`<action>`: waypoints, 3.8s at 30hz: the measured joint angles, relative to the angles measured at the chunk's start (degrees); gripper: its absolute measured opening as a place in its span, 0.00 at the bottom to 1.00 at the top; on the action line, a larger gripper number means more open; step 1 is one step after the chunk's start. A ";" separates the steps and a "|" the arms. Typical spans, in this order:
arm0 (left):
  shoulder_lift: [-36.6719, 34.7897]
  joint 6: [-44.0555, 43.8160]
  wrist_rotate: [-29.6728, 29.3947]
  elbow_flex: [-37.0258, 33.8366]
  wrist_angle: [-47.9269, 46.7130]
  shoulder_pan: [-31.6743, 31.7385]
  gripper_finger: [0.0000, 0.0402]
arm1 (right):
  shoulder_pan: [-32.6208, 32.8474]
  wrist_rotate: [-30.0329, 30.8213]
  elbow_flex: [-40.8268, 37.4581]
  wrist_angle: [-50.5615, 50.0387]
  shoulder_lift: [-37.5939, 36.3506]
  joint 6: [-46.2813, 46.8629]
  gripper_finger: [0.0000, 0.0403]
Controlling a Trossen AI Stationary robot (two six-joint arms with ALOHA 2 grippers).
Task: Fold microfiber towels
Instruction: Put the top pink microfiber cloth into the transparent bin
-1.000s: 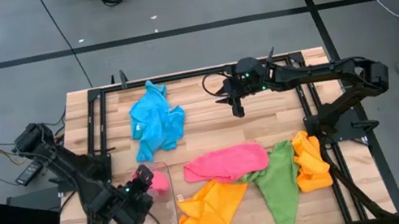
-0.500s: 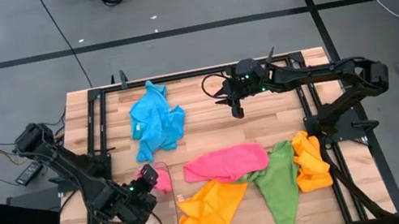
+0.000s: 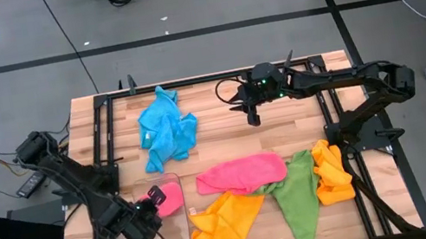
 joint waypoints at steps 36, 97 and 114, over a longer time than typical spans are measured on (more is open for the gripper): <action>-3.94 -24.64 9.07 9.42 -4.09 12.75 0.27 | 3.70 0.02 0.00 0.06 0.00 0.31 0.34; 11.16 -8.05 20.41 15.99 -11.17 21.33 0.44 | 5.77 -0.24 -1.11 3.61 0.00 -0.98 0.34; 24.44 9.25 18.51 14.37 -5.33 26.50 0.32 | 7.78 -2.36 -1.11 4.44 0.00 -2.31 0.34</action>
